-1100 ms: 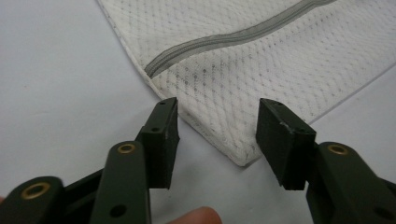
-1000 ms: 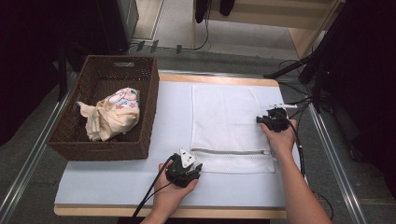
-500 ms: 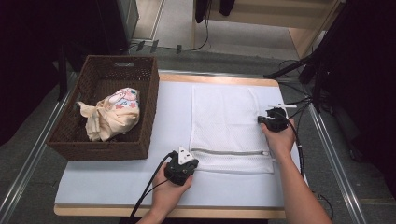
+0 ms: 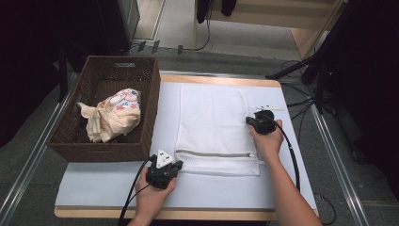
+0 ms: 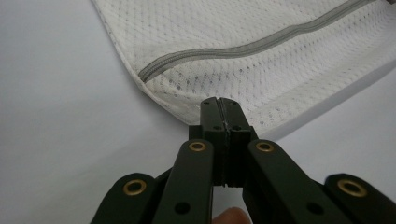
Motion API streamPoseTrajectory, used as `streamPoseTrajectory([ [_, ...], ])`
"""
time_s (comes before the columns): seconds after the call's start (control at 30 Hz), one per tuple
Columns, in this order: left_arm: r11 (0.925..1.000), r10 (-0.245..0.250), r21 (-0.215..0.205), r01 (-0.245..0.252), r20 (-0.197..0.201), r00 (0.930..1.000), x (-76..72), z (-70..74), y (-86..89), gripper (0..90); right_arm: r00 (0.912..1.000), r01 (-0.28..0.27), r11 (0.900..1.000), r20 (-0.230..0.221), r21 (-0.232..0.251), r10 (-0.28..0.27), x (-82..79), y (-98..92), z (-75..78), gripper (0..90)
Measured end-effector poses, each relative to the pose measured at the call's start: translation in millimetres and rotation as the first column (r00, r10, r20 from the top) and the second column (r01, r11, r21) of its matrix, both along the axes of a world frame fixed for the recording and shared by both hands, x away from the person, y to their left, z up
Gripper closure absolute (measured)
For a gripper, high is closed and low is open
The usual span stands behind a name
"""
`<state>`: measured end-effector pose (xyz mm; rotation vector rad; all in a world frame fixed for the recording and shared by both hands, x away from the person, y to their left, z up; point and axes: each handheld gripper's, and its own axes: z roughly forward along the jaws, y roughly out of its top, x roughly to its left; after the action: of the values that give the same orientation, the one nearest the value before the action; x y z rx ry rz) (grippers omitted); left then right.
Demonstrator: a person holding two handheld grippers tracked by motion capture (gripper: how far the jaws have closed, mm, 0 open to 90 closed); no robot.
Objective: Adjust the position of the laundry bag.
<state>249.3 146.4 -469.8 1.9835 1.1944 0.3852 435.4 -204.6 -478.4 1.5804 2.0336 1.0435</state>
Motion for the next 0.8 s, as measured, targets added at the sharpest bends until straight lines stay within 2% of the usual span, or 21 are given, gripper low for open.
streamPoseTrajectory([
  [0.23, 0.9989, 0.045, -0.011, -0.045, 0.005, 0.999, -5.6, 0.6, 20.8, 90.0, 0.9988, -0.037, 0.999, 0.032, 0.006, 0.036, -0.9, 24.6, 2.7, 90.0],
  [0.4, 0.998, 0.062, -0.014, -0.062, 0.009, 0.9981, -7.2, 0.7, 28.7, 90.0, 0.9986, -0.046, 0.999, 0.024, 0.004, 0.046, -0.4, 34.9, -2.2, 89.9],
  [0.8, 0.9973, 0.072, -0.017, -0.072, 0.002, 0.9974, -10.3, 0.5, 35.2, 90.0, 0.9982, -0.055, 0.998, 0.024, 0.007, 0.055, 0.2, 40.2, -2.1, 89.9],
])
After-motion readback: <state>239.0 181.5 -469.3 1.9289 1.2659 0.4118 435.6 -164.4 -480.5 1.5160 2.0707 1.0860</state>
